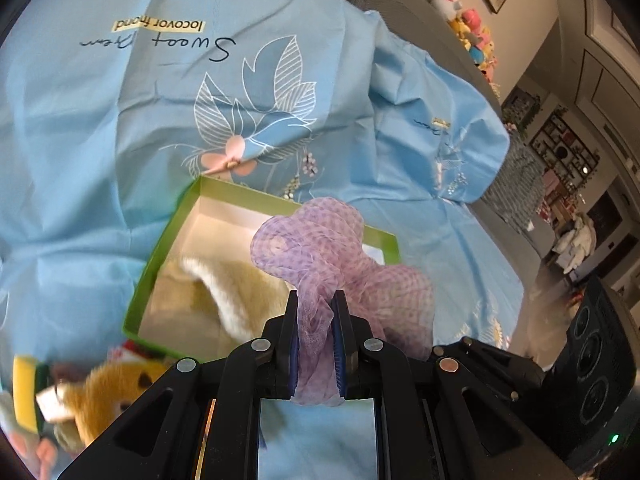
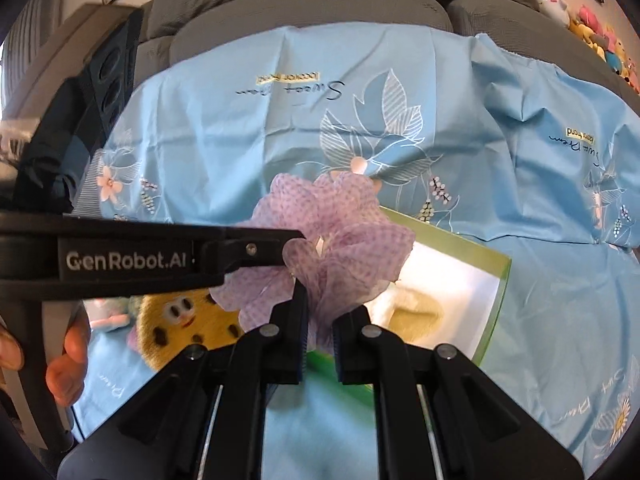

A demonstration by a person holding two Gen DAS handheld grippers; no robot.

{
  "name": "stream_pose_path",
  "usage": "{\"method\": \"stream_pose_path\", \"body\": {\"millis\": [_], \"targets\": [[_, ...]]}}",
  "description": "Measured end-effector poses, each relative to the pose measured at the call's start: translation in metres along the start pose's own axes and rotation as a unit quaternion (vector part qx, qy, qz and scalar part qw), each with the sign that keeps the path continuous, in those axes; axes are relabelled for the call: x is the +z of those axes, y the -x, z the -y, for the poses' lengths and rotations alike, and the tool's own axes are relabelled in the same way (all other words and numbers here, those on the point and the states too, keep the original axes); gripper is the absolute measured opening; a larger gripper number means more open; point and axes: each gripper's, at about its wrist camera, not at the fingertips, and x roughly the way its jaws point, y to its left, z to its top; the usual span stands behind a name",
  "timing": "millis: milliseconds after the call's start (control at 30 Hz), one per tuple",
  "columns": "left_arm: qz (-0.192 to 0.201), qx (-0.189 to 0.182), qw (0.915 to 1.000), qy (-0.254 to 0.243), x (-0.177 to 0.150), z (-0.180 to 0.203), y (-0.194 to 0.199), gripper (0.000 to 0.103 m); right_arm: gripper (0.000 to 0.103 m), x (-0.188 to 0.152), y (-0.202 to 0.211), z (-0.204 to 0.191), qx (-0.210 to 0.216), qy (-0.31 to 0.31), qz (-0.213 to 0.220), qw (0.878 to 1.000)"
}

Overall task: Organize soft objects
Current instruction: 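Carry the puff with the left tool and release it onto the towel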

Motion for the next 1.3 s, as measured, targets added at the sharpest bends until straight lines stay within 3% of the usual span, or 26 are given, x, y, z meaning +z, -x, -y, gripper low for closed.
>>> {"method": "stream_pose_path", "body": {"millis": [233,467,633,667,700,733,767,800,933,1033,1300], "targets": [[-0.034,0.016,0.9992,0.014,0.012,-0.014,-0.045,0.013,0.012,0.002,-0.044,0.014,-0.010,-0.006,-0.041,0.999],[-0.074,0.043,0.9961,0.019,0.004,-0.024,-0.082,0.013,0.013,-0.007,-0.080,0.024,-0.023,-0.019,-0.097,0.995],[-0.088,0.074,0.9931,0.020,-0.002,-0.032,-0.091,0.013,0.024,-0.010,-0.087,0.029,-0.032,-0.027,-0.113,0.993],[-0.092,0.079,0.9925,0.020,-0.002,-0.033,-0.092,0.016,0.036,-0.011,-0.087,0.029,-0.034,-0.028,-0.115,0.992],[-0.096,0.084,0.9916,0.019,-0.003,-0.034,-0.093,0.028,0.051,-0.012,-0.087,0.029,-0.037,-0.029,-0.115,0.992],[-0.097,0.090,0.9911,0.017,-0.003,-0.035,-0.093,0.036,0.059,-0.012,-0.085,0.029,-0.044,-0.029,-0.111,0.992],[-0.098,0.096,0.9905,0.015,-0.004,-0.036,-0.092,0.056,0.069,-0.013,-0.084,0.029,-0.046,-0.030,-0.108,0.993],[-0.096,0.101,0.9901,0.014,-0.005,-0.037,-0.091,0.072,0.070,-0.013,-0.081,0.028,-0.045,-0.030,-0.102,0.993],[-0.087,0.107,0.9903,0.013,-0.005,-0.039,-0.081,0.077,0.074,-0.014,-0.075,0.029,-0.058,-0.027,-0.100,0.993],[-0.081,0.112,0.9903,0.015,-0.005,-0.039,-0.071,0.087,0.083,-0.016,-0.064,0.031,-0.060,-0.035,-0.094,0.993],[-0.009,0.137,0.9906,0.008,-0.028,-0.023,-0.021,0.090,0.098,-0.025,-0.011,0.040,-0.069,-0.069,-0.032,0.995]]}}
